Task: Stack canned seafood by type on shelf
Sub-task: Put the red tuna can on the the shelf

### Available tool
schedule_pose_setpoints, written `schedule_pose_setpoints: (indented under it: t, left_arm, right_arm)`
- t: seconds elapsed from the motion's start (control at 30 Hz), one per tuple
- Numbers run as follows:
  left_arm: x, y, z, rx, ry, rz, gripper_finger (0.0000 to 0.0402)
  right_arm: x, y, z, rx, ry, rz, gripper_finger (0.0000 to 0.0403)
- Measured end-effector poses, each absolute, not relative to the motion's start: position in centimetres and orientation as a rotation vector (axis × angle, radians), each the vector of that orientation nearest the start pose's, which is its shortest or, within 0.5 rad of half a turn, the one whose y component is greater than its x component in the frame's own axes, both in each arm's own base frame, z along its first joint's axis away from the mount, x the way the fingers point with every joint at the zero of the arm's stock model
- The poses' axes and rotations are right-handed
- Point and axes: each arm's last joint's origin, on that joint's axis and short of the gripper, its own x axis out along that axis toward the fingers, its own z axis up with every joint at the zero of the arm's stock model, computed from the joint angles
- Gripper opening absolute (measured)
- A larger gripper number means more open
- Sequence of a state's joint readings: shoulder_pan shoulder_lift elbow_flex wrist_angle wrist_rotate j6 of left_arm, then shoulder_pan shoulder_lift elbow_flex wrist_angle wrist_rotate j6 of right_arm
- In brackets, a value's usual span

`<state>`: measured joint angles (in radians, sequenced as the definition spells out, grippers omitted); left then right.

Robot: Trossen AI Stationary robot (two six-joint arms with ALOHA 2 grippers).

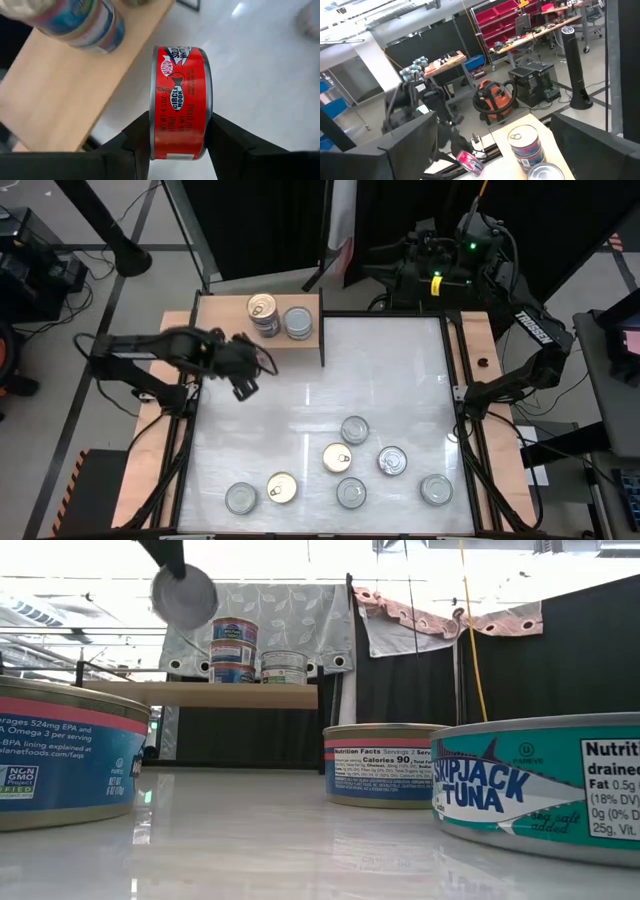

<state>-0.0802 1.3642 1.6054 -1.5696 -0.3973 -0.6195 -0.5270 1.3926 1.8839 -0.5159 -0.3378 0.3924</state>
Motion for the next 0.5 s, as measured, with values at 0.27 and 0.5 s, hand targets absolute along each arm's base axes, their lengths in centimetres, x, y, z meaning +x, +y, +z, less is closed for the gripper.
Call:
schedule_pose_setpoints:
  t: [0.27, 0.5]
  left_arm:
    - [22.2, -0.2, 34.6, 0.255, 1.211, 0.841, 0.0154]
    - [21.7, 0.2, 32.1, 0.433, 1.307, 0.850, 0.0154]
  right_arm:
    - [22.5, -12.3, 52.8, 0.380, 0.003, -0.204, 0.0380]
    - [21.9, -12.5, 52.8, 0.398, 0.005, -0.226, 0.0380]
